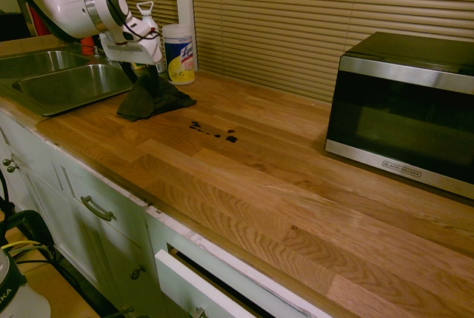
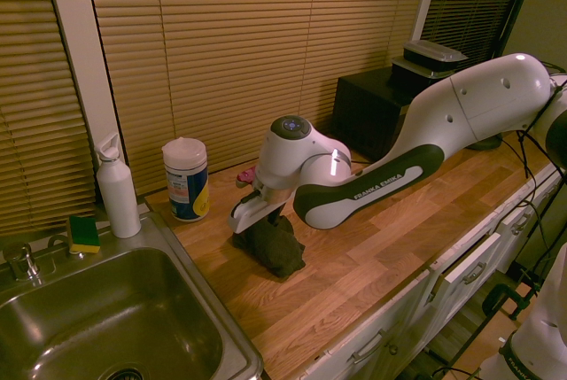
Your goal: Clear the spill
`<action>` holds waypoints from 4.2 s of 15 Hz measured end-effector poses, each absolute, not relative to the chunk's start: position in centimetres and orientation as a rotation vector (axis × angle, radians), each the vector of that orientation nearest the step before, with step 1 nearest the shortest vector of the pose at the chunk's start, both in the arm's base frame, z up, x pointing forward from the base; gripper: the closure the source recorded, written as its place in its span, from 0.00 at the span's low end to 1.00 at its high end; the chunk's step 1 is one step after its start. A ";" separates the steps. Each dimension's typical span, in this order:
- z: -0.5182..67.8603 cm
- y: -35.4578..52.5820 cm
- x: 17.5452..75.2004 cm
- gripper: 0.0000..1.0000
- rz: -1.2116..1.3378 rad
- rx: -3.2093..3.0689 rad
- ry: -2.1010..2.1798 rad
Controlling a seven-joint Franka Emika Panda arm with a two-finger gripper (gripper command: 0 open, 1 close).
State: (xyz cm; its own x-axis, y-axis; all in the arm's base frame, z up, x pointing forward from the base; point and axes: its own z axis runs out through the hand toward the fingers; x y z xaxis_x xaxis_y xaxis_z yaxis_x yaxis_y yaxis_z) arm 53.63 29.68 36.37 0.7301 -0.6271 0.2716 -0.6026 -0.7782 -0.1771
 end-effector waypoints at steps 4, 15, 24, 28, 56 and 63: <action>35.6 30.1 53.9 1.00 -0.481 -2.851 1.045; 33.9 30.1 54.7 1.00 -0.487 -2.856 1.108; 34.0 27.0 55.3 1.00 -0.453 -2.828 1.216; 34.6 20.7 55.3 1.00 -0.439 -2.803 1.284; 35.5 -11.6 54.5 1.00 -0.382 -2.604 1.583; 35.4 -9.5 55.0 1.00 -0.371 -2.633 1.509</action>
